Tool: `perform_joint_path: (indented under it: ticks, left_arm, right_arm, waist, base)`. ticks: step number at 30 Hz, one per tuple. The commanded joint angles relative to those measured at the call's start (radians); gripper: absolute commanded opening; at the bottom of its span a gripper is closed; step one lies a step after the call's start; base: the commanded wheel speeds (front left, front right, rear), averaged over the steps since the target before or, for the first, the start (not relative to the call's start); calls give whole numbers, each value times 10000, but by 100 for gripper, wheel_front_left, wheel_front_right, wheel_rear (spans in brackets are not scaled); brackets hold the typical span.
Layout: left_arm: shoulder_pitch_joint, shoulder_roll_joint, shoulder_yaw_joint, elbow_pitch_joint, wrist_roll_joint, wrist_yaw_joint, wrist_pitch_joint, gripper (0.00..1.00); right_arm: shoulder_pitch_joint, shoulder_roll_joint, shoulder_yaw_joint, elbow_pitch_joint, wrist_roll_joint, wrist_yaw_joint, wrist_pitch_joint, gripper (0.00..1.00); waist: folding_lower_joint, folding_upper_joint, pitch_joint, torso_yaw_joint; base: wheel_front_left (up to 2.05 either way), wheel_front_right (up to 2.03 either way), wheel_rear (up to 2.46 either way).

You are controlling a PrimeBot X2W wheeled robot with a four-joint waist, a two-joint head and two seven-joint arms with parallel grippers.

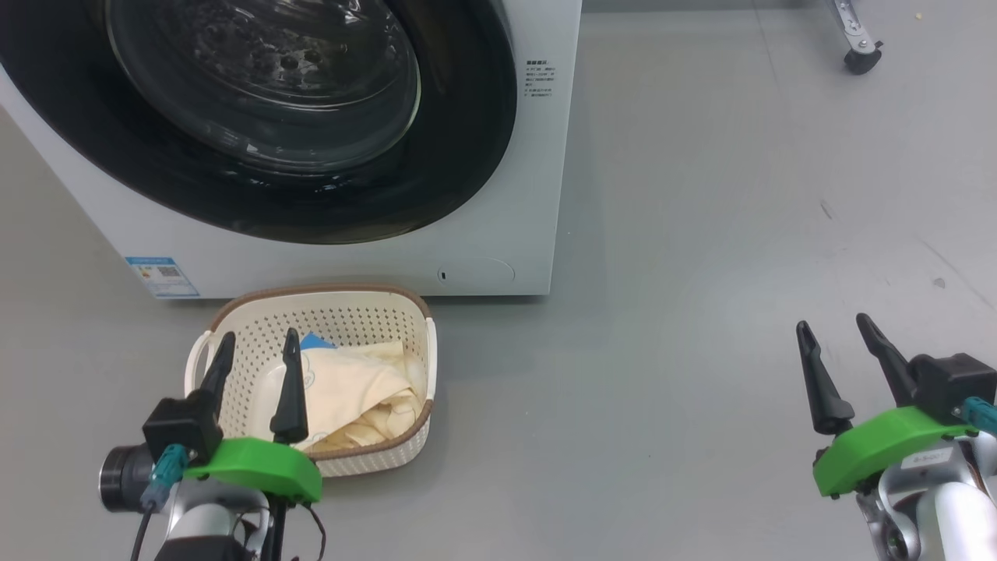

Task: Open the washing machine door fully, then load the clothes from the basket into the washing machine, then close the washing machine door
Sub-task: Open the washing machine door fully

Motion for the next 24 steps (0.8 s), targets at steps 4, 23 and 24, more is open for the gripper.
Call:
perform_joint_path:
  ticks: [4, 23, 24]
  left_arm:
    - [-460, 249, 329, -347, 58, -12, -141, 100]
    - [-1251, 14, 171, -873, 261, 65, -141, 100]
    - [-1308, -11, 149, -903, 290, 67, -141, 100]
  right_arm:
    - [-513, -135, 323, -244, -36, -30, -63, 100]
    - [-1774, -163, -467, -616, -186, -30, 141, 96]
    - [-1947, -164, -573, -619, -83, -30, 152, 67]
  waist:
    - [0, 0, 78, -15]
    - [0, 0, 1726, 428]
    - [0, 0, 1829, 463]
  base:
    - [0, 0, 0]
    - [0, 0, 0]
    - [0, 0, 0]
